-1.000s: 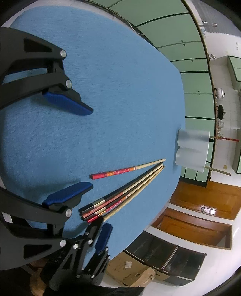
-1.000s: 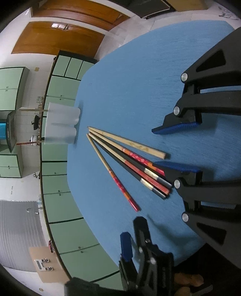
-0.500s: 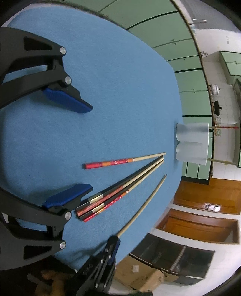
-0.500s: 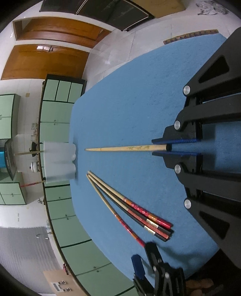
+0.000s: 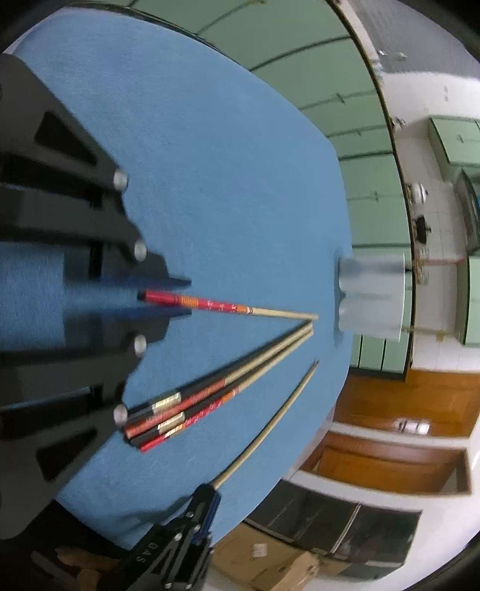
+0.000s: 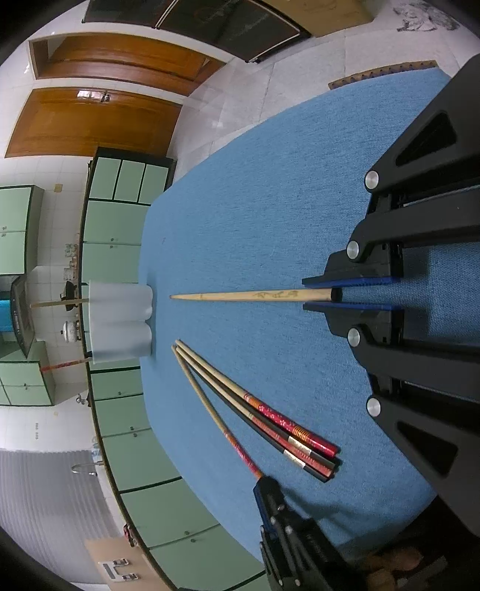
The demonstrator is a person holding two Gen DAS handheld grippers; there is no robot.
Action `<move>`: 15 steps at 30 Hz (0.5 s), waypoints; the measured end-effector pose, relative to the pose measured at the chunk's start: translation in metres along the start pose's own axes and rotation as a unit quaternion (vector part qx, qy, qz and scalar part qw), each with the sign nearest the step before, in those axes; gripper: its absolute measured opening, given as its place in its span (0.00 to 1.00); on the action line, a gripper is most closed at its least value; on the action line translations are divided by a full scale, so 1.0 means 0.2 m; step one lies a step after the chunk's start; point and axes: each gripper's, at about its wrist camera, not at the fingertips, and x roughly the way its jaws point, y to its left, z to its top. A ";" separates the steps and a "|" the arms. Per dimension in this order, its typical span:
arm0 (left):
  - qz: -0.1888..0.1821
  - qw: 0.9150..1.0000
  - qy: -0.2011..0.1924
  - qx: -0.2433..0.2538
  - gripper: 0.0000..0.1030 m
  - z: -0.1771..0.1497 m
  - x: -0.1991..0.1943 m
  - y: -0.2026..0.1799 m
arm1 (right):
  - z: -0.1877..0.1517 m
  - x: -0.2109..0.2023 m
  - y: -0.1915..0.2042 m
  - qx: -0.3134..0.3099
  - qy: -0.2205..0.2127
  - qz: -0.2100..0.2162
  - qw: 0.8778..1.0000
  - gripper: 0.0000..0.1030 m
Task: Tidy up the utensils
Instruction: 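Grasp another red-patterned chopstick with the left tool while the right tool grasps a plain wooden one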
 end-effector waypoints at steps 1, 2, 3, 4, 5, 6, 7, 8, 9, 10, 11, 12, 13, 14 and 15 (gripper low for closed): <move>0.023 1.000 -0.002 -0.009 0.05 0.00 -0.01 0.01 | 0.00 0.00 0.00 -0.001 0.000 -0.001 1.000 0.07; 0.039 0.999 -0.003 -0.014 0.05 -0.01 -0.01 0.02 | 0.00 0.00 0.00 -0.002 0.000 -0.002 1.000 0.07; 0.050 0.998 -0.004 -0.024 0.05 -0.01 -0.02 0.03 | 0.00 0.00 0.00 -0.002 -0.001 -0.002 1.000 0.07; 0.063 0.997 -0.004 -0.034 0.05 -0.02 -0.03 0.04 | 0.00 0.00 0.00 -0.004 -0.001 -0.004 1.000 0.07; 0.073 0.996 -0.002 -0.041 0.05 -0.03 -0.05 0.05 | 0.00 0.00 0.01 -0.005 -0.002 -0.004 1.000 0.07; 0.075 0.996 0.000 -0.045 0.05 -0.04 -0.05 0.05 | 0.00 -0.01 0.01 -0.007 -0.002 -0.004 1.000 0.07; 0.075 0.996 0.001 -0.047 0.05 -0.05 -0.06 0.05 | -0.01 -0.01 0.02 -0.010 -0.002 -0.003 1.000 0.07; 0.074 0.996 0.002 -0.049 0.06 -0.05 -0.07 0.04 | -0.01 -0.01 0.03 -0.015 -0.003 0.000 1.000 0.08; 0.073 0.996 0.004 -0.048 0.06 -0.06 -0.08 0.04 | -0.01 -0.01 0.04 -0.019 -0.004 0.004 1.000 0.09; 0.073 0.996 0.004 -0.048 0.06 -0.06 -0.09 0.04 | -0.01 -0.02 0.05 -0.022 -0.004 0.006 1.000 0.09; 0.072 0.996 0.005 -0.047 0.08 -0.06 -0.09 0.04 | -0.01 -0.02 0.05 -0.023 -0.005 0.005 1.000 0.09; 0.070 0.996 0.006 -0.047 0.09 -0.06 -0.09 0.05 | -0.02 -0.02 0.05 -0.022 -0.005 0.006 1.000 0.09; 0.070 0.996 0.007 -0.049 0.13 -0.06 -0.09 0.06 | -0.02 -0.03 0.05 -0.019 -0.005 0.005 1.000 0.09; 0.069 0.996 0.006 -0.051 0.20 -0.06 -0.10 0.06 | -0.02 -0.03 0.04 -0.017 -0.005 0.005 1.000 0.10; 0.067 0.996 0.005 -0.051 0.22 -0.06 -0.10 0.07 | -0.02 -0.03 0.04 -0.016 -0.005 0.005 1.000 0.10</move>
